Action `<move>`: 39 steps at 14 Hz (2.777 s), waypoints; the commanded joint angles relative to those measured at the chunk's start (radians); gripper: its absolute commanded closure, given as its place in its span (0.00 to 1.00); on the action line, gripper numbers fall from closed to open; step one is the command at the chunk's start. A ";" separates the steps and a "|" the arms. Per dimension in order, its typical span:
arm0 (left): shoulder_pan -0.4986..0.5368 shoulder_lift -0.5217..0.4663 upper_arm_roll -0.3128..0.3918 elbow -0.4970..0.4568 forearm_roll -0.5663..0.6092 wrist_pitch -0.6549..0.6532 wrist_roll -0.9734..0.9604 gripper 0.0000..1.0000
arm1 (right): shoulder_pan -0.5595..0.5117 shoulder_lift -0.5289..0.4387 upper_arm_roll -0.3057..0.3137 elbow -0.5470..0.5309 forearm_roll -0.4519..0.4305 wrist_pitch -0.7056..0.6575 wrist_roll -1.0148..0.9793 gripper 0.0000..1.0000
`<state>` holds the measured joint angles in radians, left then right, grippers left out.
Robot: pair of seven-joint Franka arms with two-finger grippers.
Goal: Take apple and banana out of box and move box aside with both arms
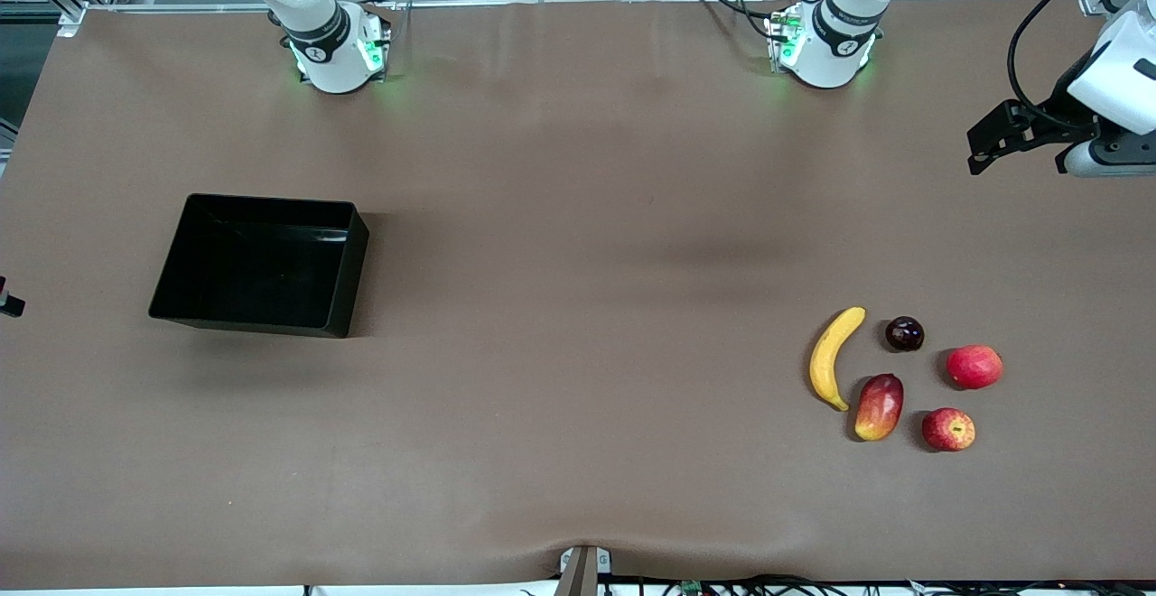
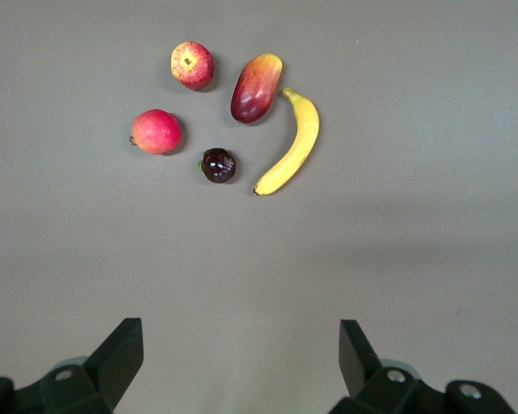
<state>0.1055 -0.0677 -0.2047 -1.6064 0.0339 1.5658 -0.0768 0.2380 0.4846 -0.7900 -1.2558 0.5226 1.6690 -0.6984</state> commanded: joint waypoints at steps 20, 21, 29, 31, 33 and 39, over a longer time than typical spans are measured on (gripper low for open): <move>-0.003 -0.006 -0.008 -0.003 -0.006 -0.001 0.029 0.00 | -0.308 -0.556 0.781 -0.450 -0.521 -0.041 0.678 0.00; -0.003 -0.006 -0.008 -0.001 -0.006 -0.001 0.029 0.00 | -0.348 -0.614 0.822 -0.538 -0.521 -0.002 0.681 0.00; 0.003 -0.012 -0.002 -0.001 -0.006 -0.001 0.028 0.00 | -0.376 -0.583 0.801 -0.408 -0.509 -0.066 0.683 0.00; 0.003 -0.012 -0.002 -0.001 -0.006 -0.001 0.028 0.00 | -0.353 -0.528 0.746 -0.318 -0.506 -0.068 0.678 0.00; 0.003 -0.014 -0.001 -0.001 -0.008 -0.001 0.025 0.00 | -0.307 -0.521 0.704 -0.310 -0.504 -0.074 0.680 0.00; 0.003 -0.015 -0.001 -0.001 -0.009 -0.001 0.015 0.00 | -0.244 -0.521 0.660 -0.317 -0.504 -0.095 0.685 0.00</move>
<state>0.1047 -0.0670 -0.2064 -1.6054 0.0339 1.5662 -0.0688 -0.0207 -0.0436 -0.1138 -1.5944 0.0197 1.5941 -0.0261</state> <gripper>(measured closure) 0.000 0.000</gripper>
